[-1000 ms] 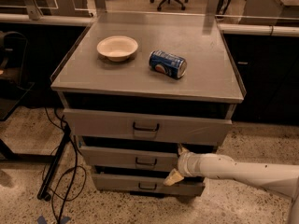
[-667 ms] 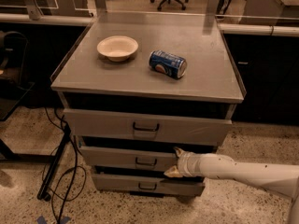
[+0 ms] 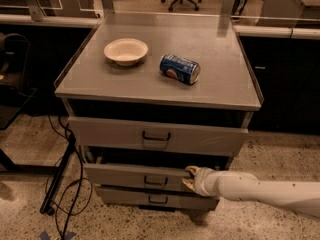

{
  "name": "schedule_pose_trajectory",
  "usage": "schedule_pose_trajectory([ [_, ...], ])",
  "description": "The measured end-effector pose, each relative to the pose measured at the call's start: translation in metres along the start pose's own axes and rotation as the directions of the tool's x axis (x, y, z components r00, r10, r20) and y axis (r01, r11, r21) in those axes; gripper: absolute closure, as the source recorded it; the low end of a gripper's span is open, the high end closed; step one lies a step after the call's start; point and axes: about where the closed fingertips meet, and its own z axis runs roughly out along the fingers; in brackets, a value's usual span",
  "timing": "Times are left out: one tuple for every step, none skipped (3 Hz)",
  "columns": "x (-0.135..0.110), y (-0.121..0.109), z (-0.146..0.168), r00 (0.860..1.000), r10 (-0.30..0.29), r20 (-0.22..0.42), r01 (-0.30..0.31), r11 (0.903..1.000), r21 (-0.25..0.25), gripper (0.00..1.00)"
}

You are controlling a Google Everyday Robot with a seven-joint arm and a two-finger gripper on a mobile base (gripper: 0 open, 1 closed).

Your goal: Open middle drawer

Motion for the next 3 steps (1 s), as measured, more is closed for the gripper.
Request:
schedule_pose_trajectory([
  [0.0094,0.0156,-0.0322,1.0,-0.029,-0.007,0.029,0.9987,0.041,1.0],
  [0.0092,0.0177,-0.0311,1.0,-0.029,-0.007,0.029,0.9987,0.041,1.0],
  [0.0092,0.0177,-0.0311,1.0,-0.029,-0.007,0.029,0.9987,0.041,0.81],
])
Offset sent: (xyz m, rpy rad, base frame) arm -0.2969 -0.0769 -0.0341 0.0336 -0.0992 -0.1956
